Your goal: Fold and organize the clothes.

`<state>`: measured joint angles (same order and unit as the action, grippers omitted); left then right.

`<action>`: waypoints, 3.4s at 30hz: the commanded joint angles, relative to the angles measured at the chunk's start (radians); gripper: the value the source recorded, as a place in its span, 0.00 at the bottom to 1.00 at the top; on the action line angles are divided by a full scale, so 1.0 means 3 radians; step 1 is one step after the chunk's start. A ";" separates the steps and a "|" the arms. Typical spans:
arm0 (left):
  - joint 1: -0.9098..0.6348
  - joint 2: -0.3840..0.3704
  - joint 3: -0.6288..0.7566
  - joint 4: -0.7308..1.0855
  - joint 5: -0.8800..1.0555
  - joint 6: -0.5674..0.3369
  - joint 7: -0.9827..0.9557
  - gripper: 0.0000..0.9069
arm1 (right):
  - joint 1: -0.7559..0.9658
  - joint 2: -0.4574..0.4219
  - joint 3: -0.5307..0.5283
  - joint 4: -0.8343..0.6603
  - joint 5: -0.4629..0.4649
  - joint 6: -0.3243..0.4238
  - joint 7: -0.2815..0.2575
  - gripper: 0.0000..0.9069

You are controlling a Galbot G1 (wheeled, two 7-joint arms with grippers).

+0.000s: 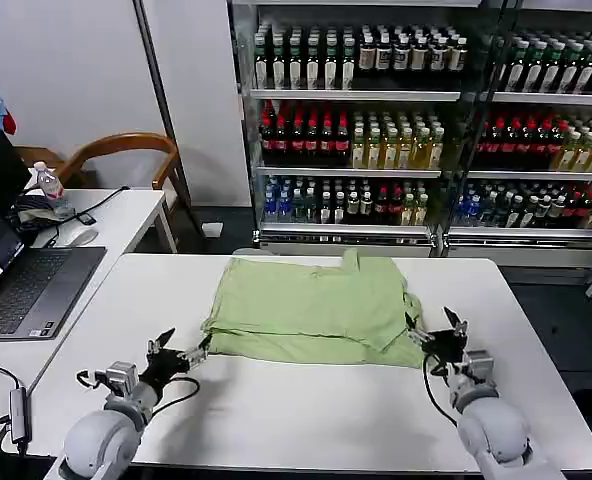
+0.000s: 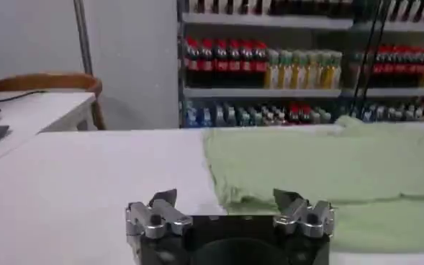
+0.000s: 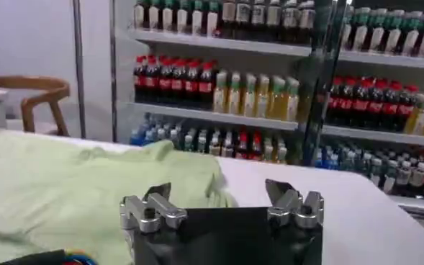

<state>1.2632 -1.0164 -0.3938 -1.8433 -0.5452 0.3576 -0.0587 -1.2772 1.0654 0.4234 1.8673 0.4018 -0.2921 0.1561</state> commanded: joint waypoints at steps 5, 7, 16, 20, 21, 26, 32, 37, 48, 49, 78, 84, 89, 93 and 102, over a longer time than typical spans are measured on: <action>-0.0132 -0.0059 0.0116 0.0093 0.0045 0.0163 -0.0106 1.00 | -0.0306 -0.0013 0.0007 0.0104 0.0060 -0.0119 0.0167 1.00; -0.0207 -0.0066 0.0128 0.0146 -0.0039 0.0230 -0.0123 1.00 | -0.0292 -0.0001 -0.0002 0.0063 0.0058 -0.0140 0.0165 1.00; -0.0347 -0.0113 0.0206 0.0309 -0.0048 0.0338 -0.0217 1.00 | -0.0212 0.0076 -0.0045 -0.0016 0.0165 -0.0165 0.0216 1.00; -0.0418 -0.0120 0.0258 0.0369 -0.0030 0.0342 -0.0229 0.88 | -0.0231 0.0086 -0.0043 -0.0026 0.0191 -0.0168 0.0224 0.56; -0.0438 -0.0120 0.0271 0.0389 -0.0021 0.0342 -0.0258 0.06 | -0.0238 0.0086 -0.0045 -0.0027 0.0194 -0.0174 0.0223 0.01; -0.0452 -0.0100 0.0323 0.0378 -0.0032 0.0378 -0.0346 0.06 | -0.0244 0.0100 -0.0045 -0.0032 0.0215 -0.0186 0.0198 0.00; -0.0442 -0.0096 0.0370 0.0335 -0.0027 0.0401 -0.0344 0.06 | -0.0223 0.0113 -0.0044 -0.0052 0.0218 -0.0191 0.0187 0.00; -0.0431 -0.0092 0.0401 0.0333 -0.0002 0.0407 -0.0331 0.06 | -0.0219 0.0121 -0.0045 -0.0047 0.0218 -0.0192 0.0186 0.00; -0.0347 -0.0104 0.0380 0.0260 0.0060 0.0436 -0.0291 0.06 | -0.0444 0.0097 0.0008 0.0202 0.0192 -0.0201 0.0164 0.00; -0.0300 -0.0103 0.0363 0.0208 0.0063 0.0436 -0.0280 0.06 | -0.0466 0.0095 0.0016 0.0228 0.0185 -0.0201 0.0160 0.00; 0.1485 0.0011 -0.0433 -0.1105 0.0173 0.0302 -0.0224 0.06 | -0.1976 0.0081 0.0339 0.1232 -0.0272 -0.0063 0.0132 0.00; 0.1647 -0.0014 -0.0467 -0.1154 0.0309 0.0294 -0.0201 0.06 | -0.2120 0.0089 0.0370 0.1261 -0.0385 -0.0022 0.0128 0.00; 0.1757 -0.0010 -0.0503 -0.1154 0.0368 0.0289 -0.0119 1.00 | -0.2184 0.0106 0.0363 0.1277 -0.0529 -0.0012 0.0147 1.00; 0.1701 -0.0010 -0.0483 -0.1100 0.0564 0.0273 -0.0088 1.00 | -0.2232 0.0092 0.0456 0.1349 -0.0523 -0.0005 0.0121 1.00; 0.1657 0.0113 -0.0739 -0.1388 0.0488 0.0319 -0.0115 1.00 | -0.2085 0.0022 0.0777 0.1755 -0.0070 0.0002 -0.0071 1.00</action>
<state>1.7460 -0.9953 -0.5731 -2.2142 -0.4108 0.4527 -0.0963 -1.9188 1.0764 0.5960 2.3123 0.2982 -0.2944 0.1631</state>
